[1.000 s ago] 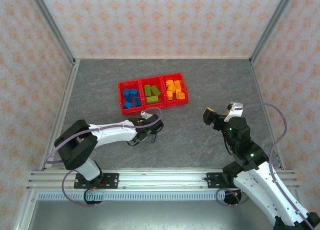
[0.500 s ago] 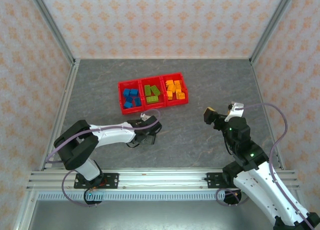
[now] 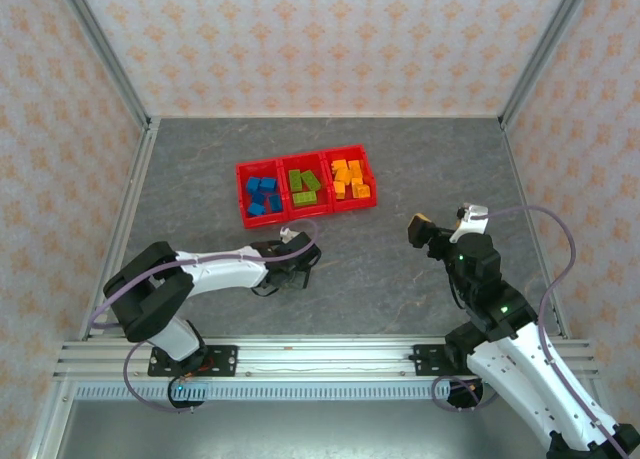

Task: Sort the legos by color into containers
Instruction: Pick up the lego from the middle-left of the table.

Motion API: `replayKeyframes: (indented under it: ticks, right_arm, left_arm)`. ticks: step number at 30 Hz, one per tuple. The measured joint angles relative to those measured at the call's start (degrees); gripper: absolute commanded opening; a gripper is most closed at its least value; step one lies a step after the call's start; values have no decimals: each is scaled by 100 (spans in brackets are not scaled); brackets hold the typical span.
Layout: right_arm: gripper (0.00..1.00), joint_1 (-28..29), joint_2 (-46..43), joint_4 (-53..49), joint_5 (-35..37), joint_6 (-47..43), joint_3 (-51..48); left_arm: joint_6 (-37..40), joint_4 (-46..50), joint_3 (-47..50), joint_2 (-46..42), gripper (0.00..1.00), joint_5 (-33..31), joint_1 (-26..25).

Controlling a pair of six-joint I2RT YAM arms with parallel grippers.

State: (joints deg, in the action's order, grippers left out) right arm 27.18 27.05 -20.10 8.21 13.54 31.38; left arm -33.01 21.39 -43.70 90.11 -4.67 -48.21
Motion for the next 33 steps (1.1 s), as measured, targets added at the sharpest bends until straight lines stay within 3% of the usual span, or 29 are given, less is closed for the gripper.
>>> replayKeyframes:
  ticks: [28, 33]
  right_arm:
    - [100, 0, 0, 0, 0, 0, 0]
    - [100, -2, 0, 0, 7, 0, 0]
  left_arm:
    - [-610, -94, 116, -195, 17, 136, -7]
    - [-750, 319, 83, -442, 16, 164, -17]
